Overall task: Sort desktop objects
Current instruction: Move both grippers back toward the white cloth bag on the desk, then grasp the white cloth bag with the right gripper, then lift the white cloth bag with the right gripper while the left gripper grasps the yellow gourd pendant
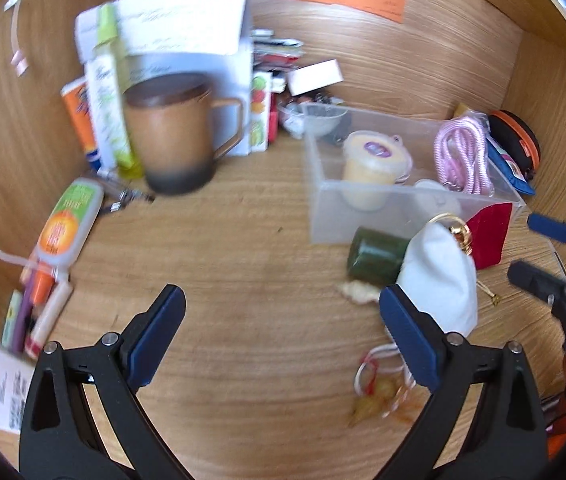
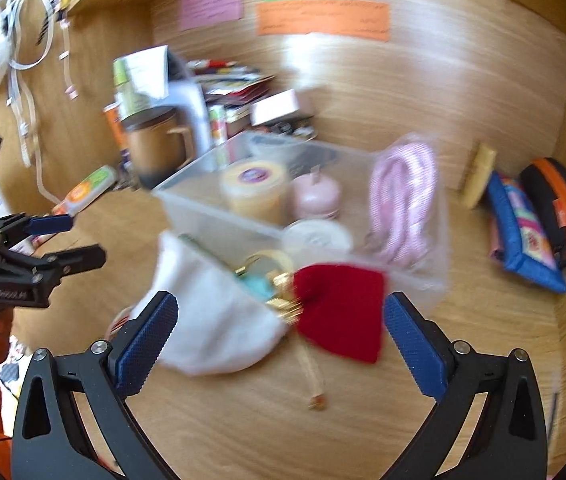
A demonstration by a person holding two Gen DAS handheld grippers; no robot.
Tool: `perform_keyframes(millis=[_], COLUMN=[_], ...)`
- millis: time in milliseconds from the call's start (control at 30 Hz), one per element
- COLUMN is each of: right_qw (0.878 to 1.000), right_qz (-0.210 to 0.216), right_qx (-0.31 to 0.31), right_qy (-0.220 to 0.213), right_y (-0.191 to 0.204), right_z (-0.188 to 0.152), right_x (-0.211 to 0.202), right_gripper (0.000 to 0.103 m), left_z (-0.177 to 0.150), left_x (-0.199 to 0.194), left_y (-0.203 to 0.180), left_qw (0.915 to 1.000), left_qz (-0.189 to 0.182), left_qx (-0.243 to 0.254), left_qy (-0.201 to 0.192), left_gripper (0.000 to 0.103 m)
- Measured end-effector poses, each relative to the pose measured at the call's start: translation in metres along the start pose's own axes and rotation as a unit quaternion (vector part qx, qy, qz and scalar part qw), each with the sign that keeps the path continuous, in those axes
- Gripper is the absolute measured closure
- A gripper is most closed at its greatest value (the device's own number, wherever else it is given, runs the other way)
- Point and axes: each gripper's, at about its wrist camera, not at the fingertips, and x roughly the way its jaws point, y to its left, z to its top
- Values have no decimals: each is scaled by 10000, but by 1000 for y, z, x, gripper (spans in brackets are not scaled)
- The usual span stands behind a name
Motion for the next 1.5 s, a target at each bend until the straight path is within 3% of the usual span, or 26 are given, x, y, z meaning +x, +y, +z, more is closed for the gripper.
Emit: perform_keyframes(millis=[267,467,833,933,1000,1200,1500], right_qw=[9980,9954,9960,9964,9963,9959,9968], right_qz=[411,467,289,273,370,626,725], right_qx=[-74,73,-75,-205,-294,-120,-33], right_qy=[465,836,840,782,721,640,344], right_y=[35,40,45,49,51,45,39], right_z=[-21,-23,-21,-21,-21,-21,-15], right_x=[24,50,61,60,57,52,30], right_gripper=[0,0,0,11,29,48,55], left_z=[-26,-44,-64,-67,-67,-65,-64], left_x=[-2,0,-3,-1,0,1,2], left_y=[23,29,12,6,2,-1,-12], left_qw=[9995,9989,9952,9940,9935,9934,9924], left_qz=[-7,-171,-895,-953,-970,-968,-1011], left_qx=[-272,-333,271,392,453,493,593], left_qy=[160,282,304,357,374,368,371], left_gripper=[4,4,4,4,4,4,4])
